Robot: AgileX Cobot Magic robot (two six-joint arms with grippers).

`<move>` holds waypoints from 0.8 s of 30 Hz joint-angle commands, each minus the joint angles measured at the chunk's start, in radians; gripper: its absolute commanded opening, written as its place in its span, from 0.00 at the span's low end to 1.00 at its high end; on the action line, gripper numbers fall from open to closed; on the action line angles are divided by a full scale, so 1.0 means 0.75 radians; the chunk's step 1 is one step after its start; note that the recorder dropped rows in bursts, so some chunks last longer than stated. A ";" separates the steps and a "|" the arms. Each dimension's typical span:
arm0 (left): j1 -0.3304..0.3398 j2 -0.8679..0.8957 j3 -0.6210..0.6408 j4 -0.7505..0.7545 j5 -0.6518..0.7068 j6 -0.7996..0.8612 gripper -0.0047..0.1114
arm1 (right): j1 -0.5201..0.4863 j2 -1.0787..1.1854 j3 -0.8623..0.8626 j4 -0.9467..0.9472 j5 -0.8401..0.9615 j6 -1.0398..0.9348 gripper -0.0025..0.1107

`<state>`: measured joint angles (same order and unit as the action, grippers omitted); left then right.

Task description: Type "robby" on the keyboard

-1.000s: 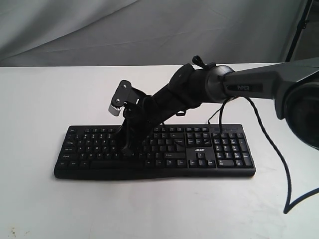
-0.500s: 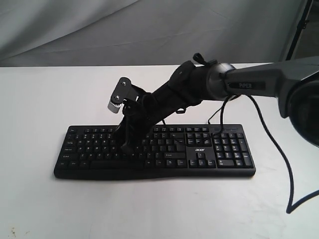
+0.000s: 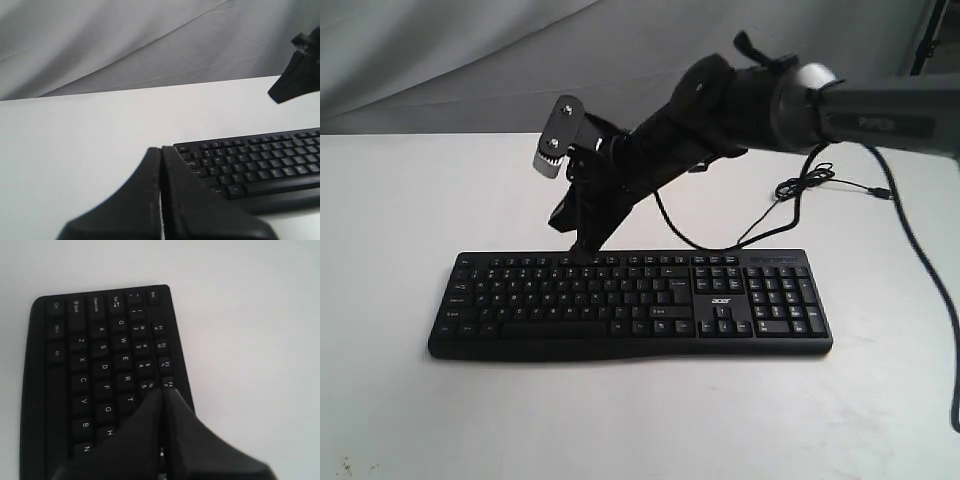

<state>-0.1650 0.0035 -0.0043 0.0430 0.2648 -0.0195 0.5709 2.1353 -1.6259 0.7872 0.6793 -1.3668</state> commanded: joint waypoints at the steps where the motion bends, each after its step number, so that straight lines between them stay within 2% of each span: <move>1: -0.008 -0.005 0.006 0.006 -0.007 -0.004 0.04 | -0.002 -0.225 0.111 -0.065 -0.083 0.060 0.02; 6: -0.008 -0.005 0.006 0.006 -0.007 -0.004 0.04 | 0.032 -0.561 0.367 -0.062 -0.346 0.069 0.02; 14: -0.008 -0.005 0.006 0.006 -0.007 -0.004 0.04 | 0.207 -1.107 0.760 0.156 -0.862 0.069 0.02; 24: -0.008 -0.005 0.006 0.006 -0.007 -0.004 0.04 | 0.470 -1.696 1.145 0.219 -1.207 0.081 0.02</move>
<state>-0.1650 0.0035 -0.0043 0.0430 0.2648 -0.0195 0.8830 0.9601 -0.8288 0.9189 -0.1645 -1.3159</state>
